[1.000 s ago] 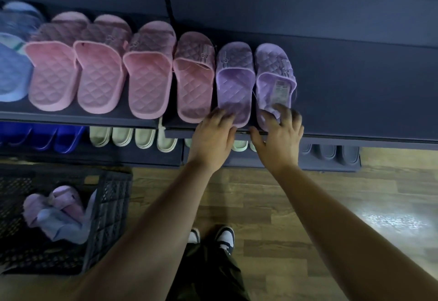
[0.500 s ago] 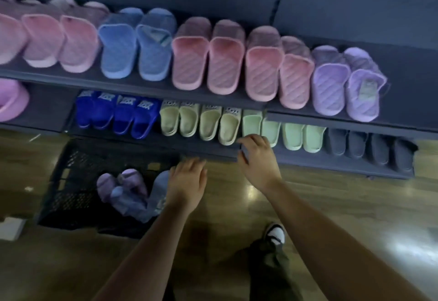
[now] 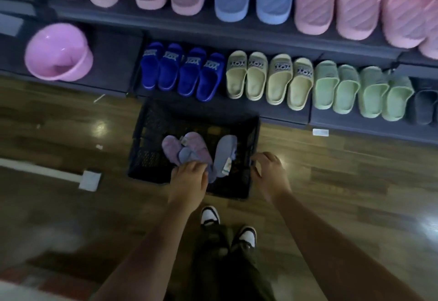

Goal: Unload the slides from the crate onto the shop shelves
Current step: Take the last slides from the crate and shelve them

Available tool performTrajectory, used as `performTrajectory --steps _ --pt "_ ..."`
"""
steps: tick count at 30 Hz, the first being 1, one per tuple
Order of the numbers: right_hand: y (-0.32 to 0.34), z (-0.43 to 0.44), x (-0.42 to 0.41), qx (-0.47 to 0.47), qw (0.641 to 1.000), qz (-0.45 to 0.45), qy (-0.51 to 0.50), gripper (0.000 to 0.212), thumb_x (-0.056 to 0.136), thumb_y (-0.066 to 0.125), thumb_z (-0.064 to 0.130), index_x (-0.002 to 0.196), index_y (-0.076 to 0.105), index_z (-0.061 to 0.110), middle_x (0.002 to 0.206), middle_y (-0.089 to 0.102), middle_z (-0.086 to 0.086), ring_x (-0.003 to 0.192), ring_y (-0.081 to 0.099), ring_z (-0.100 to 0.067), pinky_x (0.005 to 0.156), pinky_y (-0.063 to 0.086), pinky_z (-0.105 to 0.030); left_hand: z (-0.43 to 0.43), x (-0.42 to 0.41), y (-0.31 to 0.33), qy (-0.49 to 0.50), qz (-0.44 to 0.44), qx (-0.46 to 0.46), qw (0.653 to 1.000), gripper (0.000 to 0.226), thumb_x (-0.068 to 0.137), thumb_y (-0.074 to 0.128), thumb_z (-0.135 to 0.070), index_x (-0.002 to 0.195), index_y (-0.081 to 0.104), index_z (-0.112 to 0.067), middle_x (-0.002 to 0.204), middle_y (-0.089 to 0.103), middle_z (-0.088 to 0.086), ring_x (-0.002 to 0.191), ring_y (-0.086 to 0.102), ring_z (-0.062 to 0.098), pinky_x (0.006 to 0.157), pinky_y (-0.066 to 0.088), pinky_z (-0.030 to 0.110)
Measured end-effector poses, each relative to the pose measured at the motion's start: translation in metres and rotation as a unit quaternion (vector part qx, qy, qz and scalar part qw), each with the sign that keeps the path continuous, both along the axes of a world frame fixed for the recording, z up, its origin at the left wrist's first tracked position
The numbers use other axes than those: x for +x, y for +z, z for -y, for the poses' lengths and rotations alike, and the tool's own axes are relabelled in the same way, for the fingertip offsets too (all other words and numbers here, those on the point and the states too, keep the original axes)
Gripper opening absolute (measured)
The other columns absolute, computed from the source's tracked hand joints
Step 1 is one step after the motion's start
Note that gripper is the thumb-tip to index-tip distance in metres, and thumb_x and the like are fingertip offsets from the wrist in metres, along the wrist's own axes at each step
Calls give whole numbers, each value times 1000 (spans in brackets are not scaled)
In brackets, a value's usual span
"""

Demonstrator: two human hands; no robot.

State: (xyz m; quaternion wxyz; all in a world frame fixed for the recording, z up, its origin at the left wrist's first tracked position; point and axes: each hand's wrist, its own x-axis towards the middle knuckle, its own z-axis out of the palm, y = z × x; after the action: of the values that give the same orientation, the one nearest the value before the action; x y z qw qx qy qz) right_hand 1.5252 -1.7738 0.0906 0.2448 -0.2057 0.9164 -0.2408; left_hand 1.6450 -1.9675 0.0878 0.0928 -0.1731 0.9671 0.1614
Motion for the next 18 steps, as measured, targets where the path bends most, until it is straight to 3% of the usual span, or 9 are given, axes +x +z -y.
performTrajectory --steps 6,11,18 --pt "-30 29 11 -1 1000 16 -13 28 91 54 14 118 62 12 114 57 -12 107 53 -31 85 47 -38 45 28 -35 46 73 14 996 28 96 46 -30 119 60 -25 119 61 -4 109 57 21 86 41 37" --pt "-82 70 8 22 999 30 -35 28 95 51 14 120 62 13 119 58 -11 104 56 -31 81 50 -38 88 25 -82 45 64 33 996 24 96 45 -27 114 60 -23 114 62 -3 105 57 20 88 40 37" --pt "-184 102 -9 47 996 32 -68 22 97 49 19 109 66 12 108 60 -12 90 60 -31 72 49 -36 132 0 -182 35 -5 52 998 24 93 52 -17 115 63 -14 110 67 7 100 62 29 86 45 43"
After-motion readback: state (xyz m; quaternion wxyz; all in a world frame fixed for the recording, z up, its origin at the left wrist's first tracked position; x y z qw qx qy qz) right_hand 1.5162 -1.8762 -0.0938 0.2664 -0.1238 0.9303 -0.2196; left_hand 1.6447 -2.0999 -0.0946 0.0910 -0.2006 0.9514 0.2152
